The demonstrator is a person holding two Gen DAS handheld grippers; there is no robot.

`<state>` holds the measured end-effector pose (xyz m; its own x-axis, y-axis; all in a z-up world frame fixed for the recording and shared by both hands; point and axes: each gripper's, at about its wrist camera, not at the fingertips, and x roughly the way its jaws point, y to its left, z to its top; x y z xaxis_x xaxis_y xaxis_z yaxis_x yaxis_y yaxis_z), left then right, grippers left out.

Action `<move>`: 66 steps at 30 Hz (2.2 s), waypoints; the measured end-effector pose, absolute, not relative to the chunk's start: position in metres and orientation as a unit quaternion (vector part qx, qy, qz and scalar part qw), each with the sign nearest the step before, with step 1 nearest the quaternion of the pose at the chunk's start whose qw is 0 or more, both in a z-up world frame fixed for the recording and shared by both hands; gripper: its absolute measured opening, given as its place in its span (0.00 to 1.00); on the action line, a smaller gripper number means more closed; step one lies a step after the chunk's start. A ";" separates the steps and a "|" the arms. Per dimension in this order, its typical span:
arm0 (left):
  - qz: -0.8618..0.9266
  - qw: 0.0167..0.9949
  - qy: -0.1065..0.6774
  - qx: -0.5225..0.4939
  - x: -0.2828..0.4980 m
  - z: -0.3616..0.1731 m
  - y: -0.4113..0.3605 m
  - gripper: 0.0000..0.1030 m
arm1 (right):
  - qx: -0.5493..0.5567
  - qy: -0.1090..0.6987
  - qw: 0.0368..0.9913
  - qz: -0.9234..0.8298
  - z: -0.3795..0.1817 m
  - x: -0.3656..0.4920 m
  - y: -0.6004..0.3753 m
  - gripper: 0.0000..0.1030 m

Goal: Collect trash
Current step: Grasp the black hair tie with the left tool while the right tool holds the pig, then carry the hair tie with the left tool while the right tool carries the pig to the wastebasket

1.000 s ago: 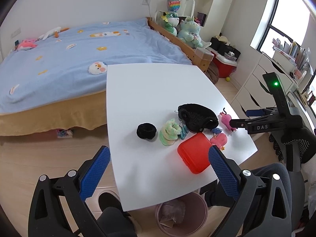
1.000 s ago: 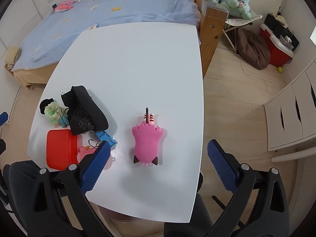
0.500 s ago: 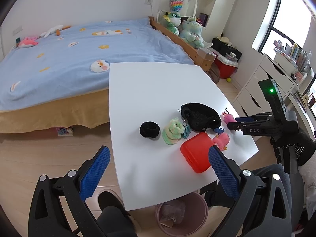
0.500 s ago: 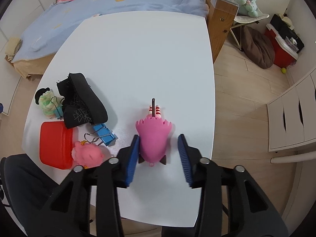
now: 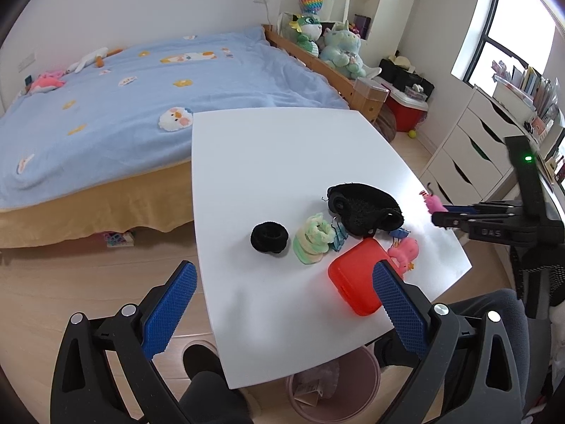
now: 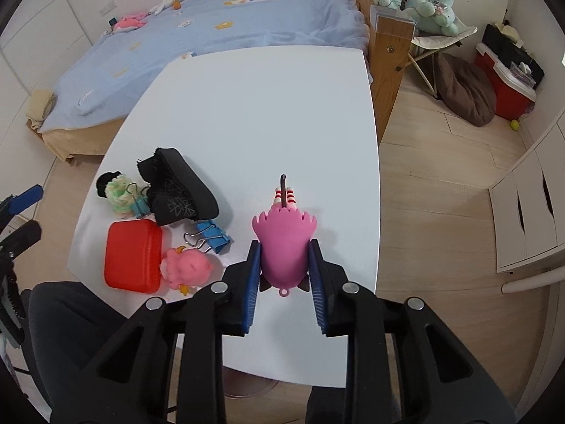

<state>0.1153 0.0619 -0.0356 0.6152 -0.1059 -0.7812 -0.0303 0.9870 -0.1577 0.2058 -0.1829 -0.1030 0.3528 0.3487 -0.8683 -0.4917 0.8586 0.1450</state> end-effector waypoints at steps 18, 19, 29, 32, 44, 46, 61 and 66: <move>-0.018 0.869 0.494 -0.030 0.164 -0.071 0.076 0.92 | -0.038 0.496 0.824 0.272 -0.092 0.183 -0.199 0.26; -0.020 0.868 0.495 -0.029 0.165 -0.072 0.076 0.87 | -0.036 0.496 0.824 0.272 -0.092 0.184 -0.199 0.26; -0.028 0.860 0.509 -0.032 0.176 -0.086 0.076 0.65 | -0.035 0.498 0.824 0.269 -0.094 0.186 -0.201 0.26; -0.029 0.861 0.507 -0.034 0.178 -0.088 0.075 0.62 | -0.035 0.498 0.824 0.269 -0.094 0.187 -0.201 0.26; -0.034 0.863 0.503 -0.039 0.176 -0.087 0.072 0.27 | -0.035 0.498 0.823 0.272 -0.096 0.186 -0.199 0.26; -0.033 0.865 0.499 -0.040 0.173 -0.084 0.072 0.27 | -0.036 0.496 0.823 0.273 -0.096 0.185 -0.199 0.26; -0.044 0.880 0.470 -0.041 0.125 -0.047 0.055 0.26 | -0.038 0.476 0.829 0.289 -0.078 0.156 -0.202 0.26; -0.056 0.886 0.459 -0.038 0.102 -0.034 0.043 0.26 | -0.046 0.467 0.831 0.299 -0.072 0.137 -0.206 0.26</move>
